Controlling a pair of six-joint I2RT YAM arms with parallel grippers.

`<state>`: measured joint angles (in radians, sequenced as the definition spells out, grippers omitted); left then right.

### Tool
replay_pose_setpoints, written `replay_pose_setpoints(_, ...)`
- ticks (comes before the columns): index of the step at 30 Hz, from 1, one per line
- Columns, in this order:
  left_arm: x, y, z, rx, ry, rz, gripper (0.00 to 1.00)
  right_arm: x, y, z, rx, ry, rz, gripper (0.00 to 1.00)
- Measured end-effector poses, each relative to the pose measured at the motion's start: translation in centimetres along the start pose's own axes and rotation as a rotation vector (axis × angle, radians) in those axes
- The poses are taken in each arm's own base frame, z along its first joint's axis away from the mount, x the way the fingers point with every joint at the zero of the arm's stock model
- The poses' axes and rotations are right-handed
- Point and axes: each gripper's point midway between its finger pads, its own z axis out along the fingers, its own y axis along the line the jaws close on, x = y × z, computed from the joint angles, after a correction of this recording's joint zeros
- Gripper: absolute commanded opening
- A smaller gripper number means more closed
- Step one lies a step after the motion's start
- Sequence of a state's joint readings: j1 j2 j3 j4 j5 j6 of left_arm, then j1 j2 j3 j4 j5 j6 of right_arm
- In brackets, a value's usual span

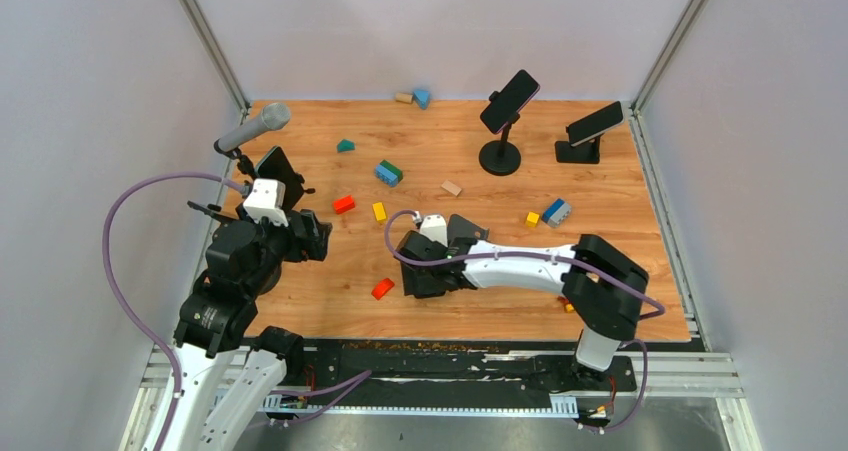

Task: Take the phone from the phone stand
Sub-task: Place the phone at the center of the board.

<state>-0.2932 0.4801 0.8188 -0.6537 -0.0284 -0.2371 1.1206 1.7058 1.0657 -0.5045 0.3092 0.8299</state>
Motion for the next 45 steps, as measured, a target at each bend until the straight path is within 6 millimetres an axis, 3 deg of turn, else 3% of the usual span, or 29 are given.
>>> replay_pose_setpoints(6,0.0,0.1,0.0,-0.003,0.001,0.0,1.0,0.6,0.5,1.2,0.106,0.053,-0.072,0.18)
replay_pose_setpoints(16,0.0,0.1,0.0,-0.007,0.0,0.0,1.0,1.9,-0.4,1.0,0.174,0.096,-0.125,0.56)
replay_pose_setpoints(31,0.0,0.1,0.0,-0.007,0.0,0.0,1.0,2.3,0.5,0.3,0.162,0.085,-0.182,0.9)
replay_pose_setpoints(36,0.0,0.1,0.0,-0.007,0.0,0.0,1.0,2.1,0.7,0.2,0.152,0.079,-0.187,0.94)
replay_pose_setpoints(45,0.0,0.1,0.0,-0.007,-0.001,0.0,1.0,0.4,1.2,-1.3,0.117,0.027,-0.219,0.91)
